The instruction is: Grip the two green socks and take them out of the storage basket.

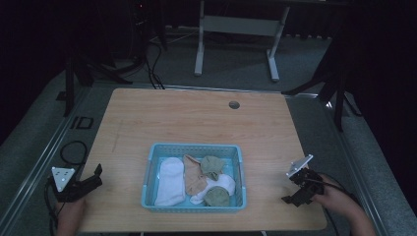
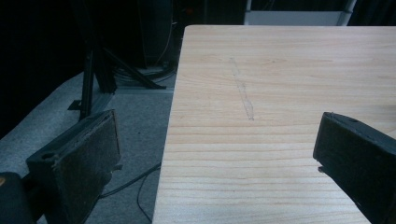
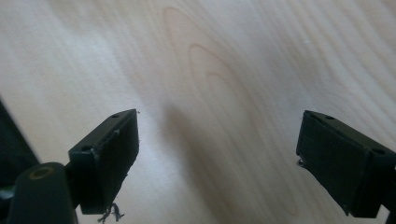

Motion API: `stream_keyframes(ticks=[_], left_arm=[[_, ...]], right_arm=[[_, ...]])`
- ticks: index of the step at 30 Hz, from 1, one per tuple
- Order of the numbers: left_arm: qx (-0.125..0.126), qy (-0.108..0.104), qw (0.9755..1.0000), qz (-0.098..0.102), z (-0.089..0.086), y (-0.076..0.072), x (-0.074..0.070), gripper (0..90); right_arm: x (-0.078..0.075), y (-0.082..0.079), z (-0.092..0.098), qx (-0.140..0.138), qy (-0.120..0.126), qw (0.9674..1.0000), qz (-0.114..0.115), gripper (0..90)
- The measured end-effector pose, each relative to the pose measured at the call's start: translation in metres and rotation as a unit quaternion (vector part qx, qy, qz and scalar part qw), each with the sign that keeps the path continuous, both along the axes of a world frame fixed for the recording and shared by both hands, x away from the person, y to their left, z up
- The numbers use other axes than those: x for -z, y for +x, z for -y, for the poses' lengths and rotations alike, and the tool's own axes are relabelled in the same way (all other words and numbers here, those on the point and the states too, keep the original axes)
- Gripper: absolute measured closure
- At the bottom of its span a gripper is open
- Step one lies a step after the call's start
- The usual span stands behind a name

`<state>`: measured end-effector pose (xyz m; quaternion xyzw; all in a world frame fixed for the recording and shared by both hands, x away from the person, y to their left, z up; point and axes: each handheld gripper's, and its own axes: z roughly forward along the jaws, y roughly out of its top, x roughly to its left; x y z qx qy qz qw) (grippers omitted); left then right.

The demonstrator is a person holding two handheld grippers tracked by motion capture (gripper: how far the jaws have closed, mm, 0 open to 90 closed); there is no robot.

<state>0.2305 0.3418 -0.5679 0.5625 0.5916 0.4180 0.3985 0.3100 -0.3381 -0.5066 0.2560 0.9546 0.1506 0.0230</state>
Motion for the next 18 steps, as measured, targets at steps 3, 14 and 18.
stream_keyframes(ticks=[3, 14, 18], left_arm=[[0.000, 0.001, 1.0000, 0.000, 0.000, 0.000, 0.000, 0.3], [0.000, 0.001, 1.0000, 0.000, 0.000, 0.000, 0.000, 0.3], [0.000, 0.002, 1.0000, 0.000, 0.000, 0.000, 0.000, 0.3]], right_arm=[[-0.001, 0.002, -0.003, -0.010, -0.003, 0.9996, -0.025, 12.7], [-0.009, -0.003, -0.015, -0.028, -0.017, 0.9991, -0.027, 13.6], [-0.008, -0.003, -0.019, -0.029, -0.024, 0.9985, -0.040, 13.6]])
